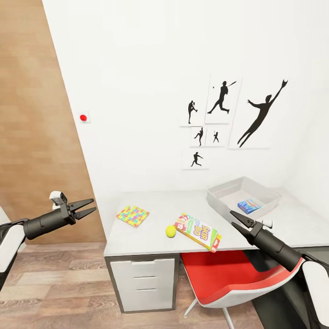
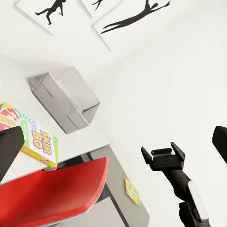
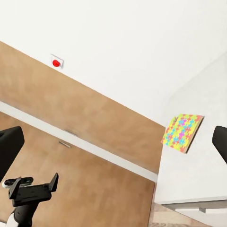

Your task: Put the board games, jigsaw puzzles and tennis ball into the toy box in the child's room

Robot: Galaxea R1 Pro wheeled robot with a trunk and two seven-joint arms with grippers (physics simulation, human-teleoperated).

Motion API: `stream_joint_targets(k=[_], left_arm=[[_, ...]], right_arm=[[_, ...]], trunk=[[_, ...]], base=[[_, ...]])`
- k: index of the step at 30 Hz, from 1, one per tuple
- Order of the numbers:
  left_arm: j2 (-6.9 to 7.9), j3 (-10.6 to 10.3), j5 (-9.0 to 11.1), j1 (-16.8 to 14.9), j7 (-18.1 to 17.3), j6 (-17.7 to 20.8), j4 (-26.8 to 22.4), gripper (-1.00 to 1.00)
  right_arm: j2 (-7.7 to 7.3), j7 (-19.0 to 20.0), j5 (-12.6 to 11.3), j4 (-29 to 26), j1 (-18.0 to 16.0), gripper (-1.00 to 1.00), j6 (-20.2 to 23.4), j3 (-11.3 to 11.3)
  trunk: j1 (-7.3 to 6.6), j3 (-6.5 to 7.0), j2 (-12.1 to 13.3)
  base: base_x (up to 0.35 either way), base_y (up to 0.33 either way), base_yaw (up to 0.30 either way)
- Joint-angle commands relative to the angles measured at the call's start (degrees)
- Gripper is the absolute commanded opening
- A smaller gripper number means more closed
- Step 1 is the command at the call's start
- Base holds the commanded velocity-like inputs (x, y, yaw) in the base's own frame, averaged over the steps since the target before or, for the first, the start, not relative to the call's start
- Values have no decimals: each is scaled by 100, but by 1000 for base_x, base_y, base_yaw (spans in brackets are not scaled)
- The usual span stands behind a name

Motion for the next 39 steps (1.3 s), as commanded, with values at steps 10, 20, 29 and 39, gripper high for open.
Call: stream_joint_targets(k=[10, 20, 29, 39], left_arm=[[2, 3, -15, -6, -26, 19, 1, 100], [-5, 2, -15, -6, -26, 19, 1, 100], [-5, 0, -15, -6, -26, 19, 1, 100], [-5, 1, -15, -6, -26, 19, 1, 100]], right_arm=[[1, 45, 33, 0, -7, 100, -50, -8], [1, 39, 36, 23, -7, 100, -80, -12], [1, 40, 38, 26, -7, 100, -81, -16], [1, 51, 38, 23, -7, 100, -81, -14]], trunk=[[4, 5, -13], [4, 10, -13], [4, 10, -13], [4, 10, -13]], base=[[-37, 0, 0], [-22, 0, 0], [-4, 0, 0], [-76, 33, 0]])
